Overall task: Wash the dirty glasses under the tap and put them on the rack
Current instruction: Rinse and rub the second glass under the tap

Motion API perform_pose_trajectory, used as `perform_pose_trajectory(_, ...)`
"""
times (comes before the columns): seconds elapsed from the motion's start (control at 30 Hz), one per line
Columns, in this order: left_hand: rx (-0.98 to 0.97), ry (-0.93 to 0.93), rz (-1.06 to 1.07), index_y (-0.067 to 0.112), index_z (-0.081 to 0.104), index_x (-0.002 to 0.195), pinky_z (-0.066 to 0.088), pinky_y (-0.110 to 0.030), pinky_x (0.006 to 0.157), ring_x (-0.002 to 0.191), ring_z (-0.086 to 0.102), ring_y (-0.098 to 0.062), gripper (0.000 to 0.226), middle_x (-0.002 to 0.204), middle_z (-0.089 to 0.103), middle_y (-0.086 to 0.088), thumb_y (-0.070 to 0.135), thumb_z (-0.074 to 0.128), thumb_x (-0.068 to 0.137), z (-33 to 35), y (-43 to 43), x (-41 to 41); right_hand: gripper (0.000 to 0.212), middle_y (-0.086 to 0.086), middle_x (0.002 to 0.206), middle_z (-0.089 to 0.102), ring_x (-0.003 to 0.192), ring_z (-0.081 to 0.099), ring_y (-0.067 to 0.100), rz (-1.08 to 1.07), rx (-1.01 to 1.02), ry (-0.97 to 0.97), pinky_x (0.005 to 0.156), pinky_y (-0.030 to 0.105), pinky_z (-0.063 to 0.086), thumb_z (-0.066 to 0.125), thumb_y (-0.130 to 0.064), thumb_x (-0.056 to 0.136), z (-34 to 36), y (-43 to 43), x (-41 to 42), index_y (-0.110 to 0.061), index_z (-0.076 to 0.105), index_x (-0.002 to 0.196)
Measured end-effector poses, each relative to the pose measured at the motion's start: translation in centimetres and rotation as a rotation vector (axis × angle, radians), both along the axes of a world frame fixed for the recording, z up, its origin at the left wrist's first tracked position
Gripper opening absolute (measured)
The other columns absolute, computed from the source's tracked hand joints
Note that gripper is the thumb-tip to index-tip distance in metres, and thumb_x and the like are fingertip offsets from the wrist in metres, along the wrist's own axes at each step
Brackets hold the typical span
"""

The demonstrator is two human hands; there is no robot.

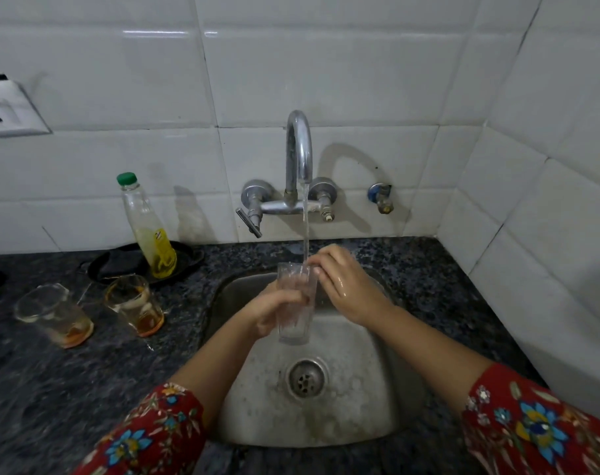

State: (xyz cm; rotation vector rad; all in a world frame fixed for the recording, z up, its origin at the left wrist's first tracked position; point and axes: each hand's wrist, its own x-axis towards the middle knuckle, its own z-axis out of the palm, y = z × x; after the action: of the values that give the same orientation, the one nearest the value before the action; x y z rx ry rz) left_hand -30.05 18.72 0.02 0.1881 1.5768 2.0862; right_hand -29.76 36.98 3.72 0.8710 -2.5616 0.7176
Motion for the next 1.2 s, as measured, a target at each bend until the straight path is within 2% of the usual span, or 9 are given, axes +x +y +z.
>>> perform_pose_trajectory(0.23,-0.143,0.093,-0.022,0.007,0.065,0.101,0.051,-0.031,0.075,0.083,0.065,-0.02,0.04,0.087,0.067,-0.008,0.005,0.066,0.061,0.7,0.7,0.2,0.042,0.014,0.078,0.063,0.072,0.058,0.032,0.05,0.182,-0.079,0.066,0.043,0.045,0.027,-0.039,0.098,1.0,-1.2,-0.8,-0.009,0.054,0.086)
perform_pose_trajectory(0.4,-0.923,0.485,0.304,0.028,0.059,0.095,0.048,-0.029,0.072,0.083,0.065,-0.01,0.032,0.083,0.065,0.012,0.037,0.069,0.066,0.1,2.5,-0.5,0.04,0.02,0.092,0.068,0.086,0.065,0.036,-0.273,0.074,-0.316,0.076,0.039,0.05,0.033,-0.031,0.101,0.5,-5.3,-1.7,-0.005,0.061,0.091)
perform_pose_trajectory(0.5,-0.454,0.396,0.095,0.013,0.064,0.088,0.048,-0.031,0.077,0.08,0.065,-0.009,0.025,0.081,0.067,0.003,0.002,0.072,0.067,1.0,-0.1,-1.2,0.034,0.008,0.087,0.068,0.079,0.063,0.025,0.025,0.01,-0.279,0.074,0.039,0.051,0.035,-0.035,0.099,0.2,-3.7,-1.6,-0.011,0.057,0.09)
perform_pose_trajectory(0.6,-0.14,0.261,-0.093,0.001,0.062,0.101,0.052,-0.035,0.082,0.087,0.063,-0.022,0.043,0.092,0.065,-0.014,0.005,0.072,0.059,1.6,-2.1,-1.1,0.034,0.005,0.075,0.057,0.071,0.052,0.02,0.168,0.07,-0.134,0.068,0.036,0.043,0.034,-0.035,0.099,0.2,-1.5,-1.3,-0.011,0.052,0.082)
perform_pose_trajectory(0.73,-0.272,0.275,0.082,0.01,0.066,0.091,0.052,-0.026,0.073,0.081,0.066,-0.015,0.032,0.083,0.07,-0.001,0.001,0.07,0.061,1.7,-0.2,-0.5,0.045,0.013,0.075,0.066,0.07,0.061,0.031,-0.003,-0.007,-0.098,0.066,0.04,0.048,0.029,-0.04,0.096,0.4,-3.0,-1.2,-0.007,0.058,0.083)
perform_pose_trajectory(0.87,-0.8,0.538,0.414,0.024,0.06,0.092,0.053,-0.031,0.074,0.083,0.065,-0.012,0.031,0.087,0.068,0.005,0.029,0.076,0.067,1.9,1.5,-0.8,0.043,0.016,0.092,0.069,0.086,0.063,0.036,-0.319,0.121,-0.22,0.075,0.04,0.046,0.03,-0.036,0.102,2.0,-6.4,-2.3,-0.008,0.062,0.09)
perform_pose_trajectory(0.97,-0.503,0.52,0.199,0.018,0.06,0.098,0.053,-0.025,0.079,0.086,0.066,-0.006,0.034,0.094,0.068,0.002,0.004,0.077,0.072,2.3,0.2,-1.7,0.047,0.016,0.079,0.068,0.075,0.063,0.032,-0.215,-0.058,-0.101,0.069,0.039,0.047,0.033,-0.037,0.101,1.8,-5.8,-2.1,-0.005,0.063,0.083)
perform_pose_trajectory(1.07,-0.086,0.196,-0.105,0.004,0.063,0.1,0.055,-0.029,0.079,0.084,0.068,-0.019,0.034,0.09,0.069,-0.01,0.001,0.075,0.068,3.0,-1.8,-1.6,0.044,0.005,0.063,0.062,0.057,0.059,0.019,0.033,-0.307,-0.049,0.058,0.033,0.046,0.034,-0.036,0.097,0.6,-3.9,-1.5,-0.007,0.057,0.073)
perform_pose_trajectory(1.2,-0.381,0.274,0.063,0.003,0.065,0.099,0.055,-0.025,0.073,0.08,0.067,-0.017,0.033,0.084,0.071,-0.002,0.0,0.074,0.068,2.9,-0.1,-0.9,0.048,0.009,0.067,0.066,0.061,0.062,0.026,-0.089,-0.193,-0.114,0.061,0.038,0.049,0.03,-0.041,0.097,-0.1,-3.7,-1.7,-0.008,0.059,0.076)
